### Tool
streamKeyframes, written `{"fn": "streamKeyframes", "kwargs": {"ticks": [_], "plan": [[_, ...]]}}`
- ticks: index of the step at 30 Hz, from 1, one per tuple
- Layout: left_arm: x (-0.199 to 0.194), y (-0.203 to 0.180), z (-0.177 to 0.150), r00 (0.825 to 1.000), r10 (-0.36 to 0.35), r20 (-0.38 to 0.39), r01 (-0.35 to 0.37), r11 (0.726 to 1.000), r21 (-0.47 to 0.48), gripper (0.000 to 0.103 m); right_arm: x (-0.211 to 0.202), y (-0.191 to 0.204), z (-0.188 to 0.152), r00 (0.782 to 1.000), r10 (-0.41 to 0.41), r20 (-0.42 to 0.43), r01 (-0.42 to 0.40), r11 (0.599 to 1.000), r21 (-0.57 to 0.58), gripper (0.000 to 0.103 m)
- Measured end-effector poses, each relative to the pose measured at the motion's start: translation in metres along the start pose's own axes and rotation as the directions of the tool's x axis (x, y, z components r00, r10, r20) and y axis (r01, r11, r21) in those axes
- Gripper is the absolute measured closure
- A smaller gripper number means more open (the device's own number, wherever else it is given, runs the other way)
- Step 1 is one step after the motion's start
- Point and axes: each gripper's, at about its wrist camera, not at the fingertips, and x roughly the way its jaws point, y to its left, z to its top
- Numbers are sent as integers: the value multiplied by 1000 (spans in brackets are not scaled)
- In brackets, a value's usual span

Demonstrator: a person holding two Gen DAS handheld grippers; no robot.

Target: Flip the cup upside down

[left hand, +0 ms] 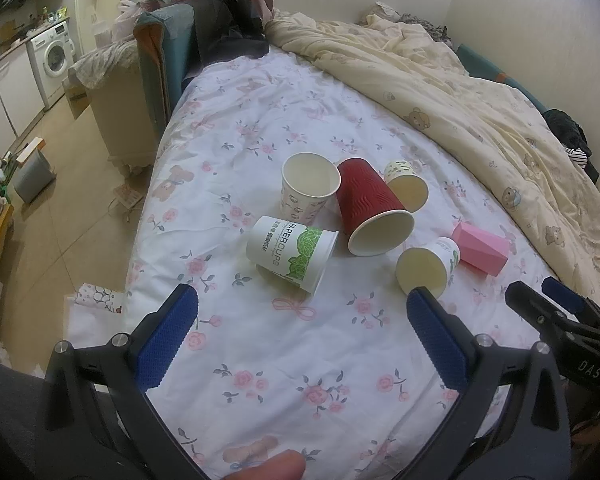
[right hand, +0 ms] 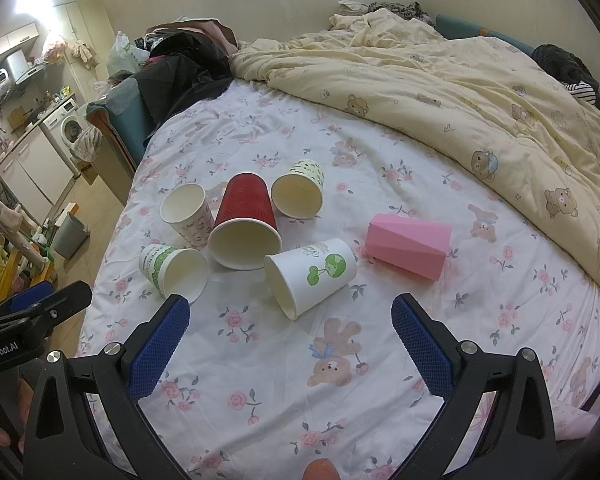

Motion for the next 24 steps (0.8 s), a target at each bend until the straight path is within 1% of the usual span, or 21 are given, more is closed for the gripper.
{"fn": "streamKeyframes", "kwargs": {"ticks": [10, 22, 24], "plan": [[2, 3, 2, 1000, 2, -15, -2, 1000, 5, 0, 0, -1, 1, 1000, 5, -1, -5, 1000, 0, 0], [1, 2, 2, 1000, 7, -9, -7, 1000, 10, 0, 0, -1, 0, 1000, 8, 0, -8, 1000, 2, 0], [0, 2, 2, 1000, -2, -14, 2, 1000, 12, 0, 0, -1, 0, 1000, 8, 0, -8, 1000, 1, 0]]}}
